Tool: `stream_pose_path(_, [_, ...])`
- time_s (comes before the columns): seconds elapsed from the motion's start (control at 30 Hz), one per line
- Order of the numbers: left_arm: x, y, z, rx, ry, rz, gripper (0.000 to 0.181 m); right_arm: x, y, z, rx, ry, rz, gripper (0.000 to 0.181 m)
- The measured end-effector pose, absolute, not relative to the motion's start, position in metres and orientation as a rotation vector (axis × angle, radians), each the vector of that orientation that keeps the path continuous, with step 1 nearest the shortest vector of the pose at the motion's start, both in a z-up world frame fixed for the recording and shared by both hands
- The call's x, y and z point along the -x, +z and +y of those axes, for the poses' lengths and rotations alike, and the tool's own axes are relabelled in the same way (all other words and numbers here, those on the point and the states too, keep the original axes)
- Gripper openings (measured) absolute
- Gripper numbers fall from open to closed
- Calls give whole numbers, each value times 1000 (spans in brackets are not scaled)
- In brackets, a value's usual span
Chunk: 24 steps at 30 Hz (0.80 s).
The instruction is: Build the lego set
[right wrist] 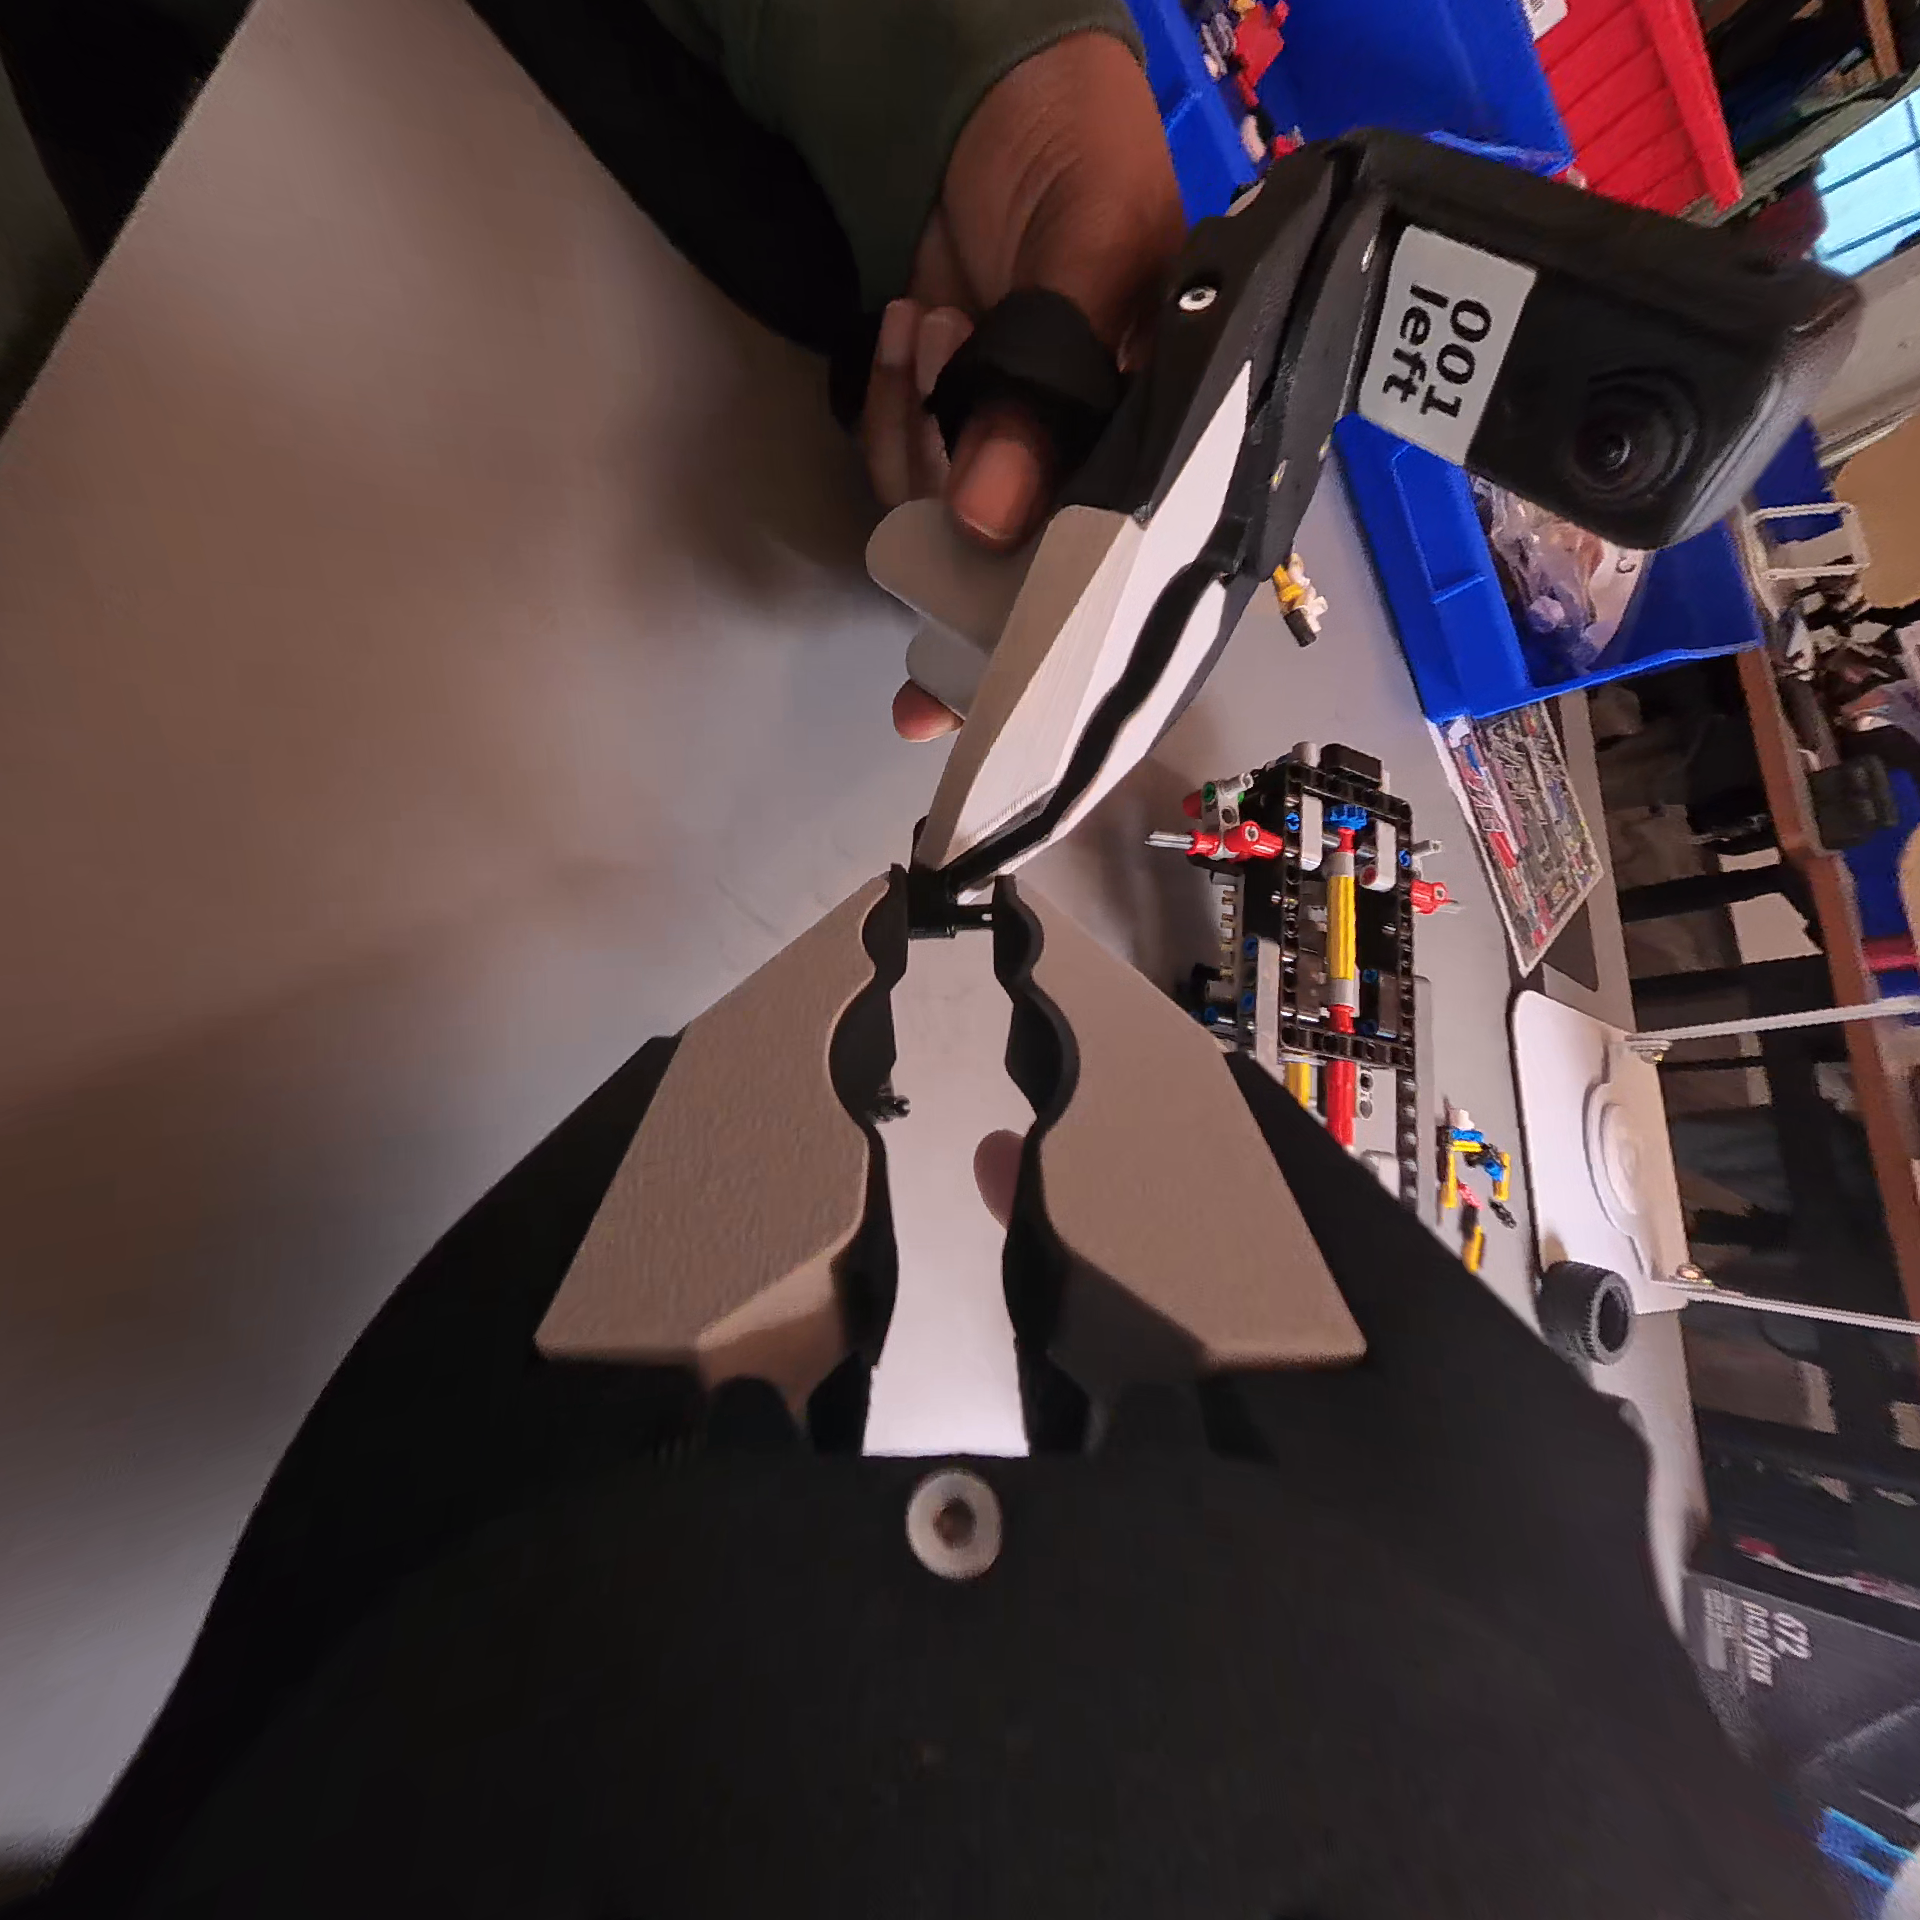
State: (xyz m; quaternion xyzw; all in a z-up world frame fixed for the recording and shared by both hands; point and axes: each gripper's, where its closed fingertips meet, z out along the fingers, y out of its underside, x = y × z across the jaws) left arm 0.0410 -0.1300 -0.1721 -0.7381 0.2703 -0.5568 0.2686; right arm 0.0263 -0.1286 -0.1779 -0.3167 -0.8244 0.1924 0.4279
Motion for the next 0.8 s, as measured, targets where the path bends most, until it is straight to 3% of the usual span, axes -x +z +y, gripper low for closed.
stream_pose_path(0.3, [-40,-175,-127,2000,-1491,709,6,-26,-180,-126,848,553,-2016,13])
stream_pose_path(0.53, [-22,-215,-113,2073,-753,1047,6,-49,-209,-104,1098,595,-2152,29])
stream_pose_path(0.8, [-17,-232,-107,2062,-539,1156,6,-52,-228,-94,1233,630,-2226,20])
